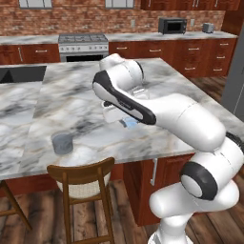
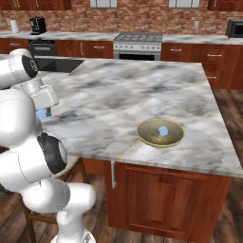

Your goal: There are four ice cubes in the ice bowl. Place two ice cubes in each glass of water.

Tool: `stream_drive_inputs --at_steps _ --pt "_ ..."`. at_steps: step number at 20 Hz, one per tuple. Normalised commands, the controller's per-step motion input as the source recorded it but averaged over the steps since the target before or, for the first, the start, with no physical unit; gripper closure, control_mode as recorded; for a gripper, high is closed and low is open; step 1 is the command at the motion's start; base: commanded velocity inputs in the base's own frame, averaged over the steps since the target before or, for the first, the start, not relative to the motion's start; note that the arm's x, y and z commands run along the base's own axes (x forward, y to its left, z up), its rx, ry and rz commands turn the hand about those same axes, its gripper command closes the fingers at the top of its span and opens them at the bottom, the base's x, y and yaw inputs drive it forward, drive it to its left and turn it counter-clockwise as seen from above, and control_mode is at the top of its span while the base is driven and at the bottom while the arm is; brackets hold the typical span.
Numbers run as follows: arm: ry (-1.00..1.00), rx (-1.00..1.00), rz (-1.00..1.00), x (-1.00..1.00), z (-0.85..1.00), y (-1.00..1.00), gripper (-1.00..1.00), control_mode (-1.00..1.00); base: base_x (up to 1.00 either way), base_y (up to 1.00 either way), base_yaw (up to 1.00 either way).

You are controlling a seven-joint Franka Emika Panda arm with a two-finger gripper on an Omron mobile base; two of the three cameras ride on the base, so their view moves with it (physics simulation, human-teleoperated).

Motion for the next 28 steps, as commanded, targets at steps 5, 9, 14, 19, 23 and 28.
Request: stream_drive_inputs --at_steps 5,9,14,19,23,28 --pt "-0.65 0.23 0.17 0.28 -0.27 0.19 1.00 -1.00 0.00 0.00 0.00" --pt "-0.37 0.27 0.18 0.65 -0.14 0.37 1.00 -1.00 0.00 0.00 0.00" --pt "-0.03 0.23 0.16 0.85 0.00 0.59 1.00 -1.00 0.00 0.00 0.00" --pt "0.11 0.10 0.14 0.99 -0.07 0.87 1.00 -1.00 0.00 0.00 0.00" --pt "0.16 0.00 0.07 0.75 -0.08 0.99 1.00 -1.00 0.00 0.00 0.00" --pt "0.28 -0.06 0.01 0.55 -0.16 0.82 1.00 -1.00 0.00 0.00 0.00"
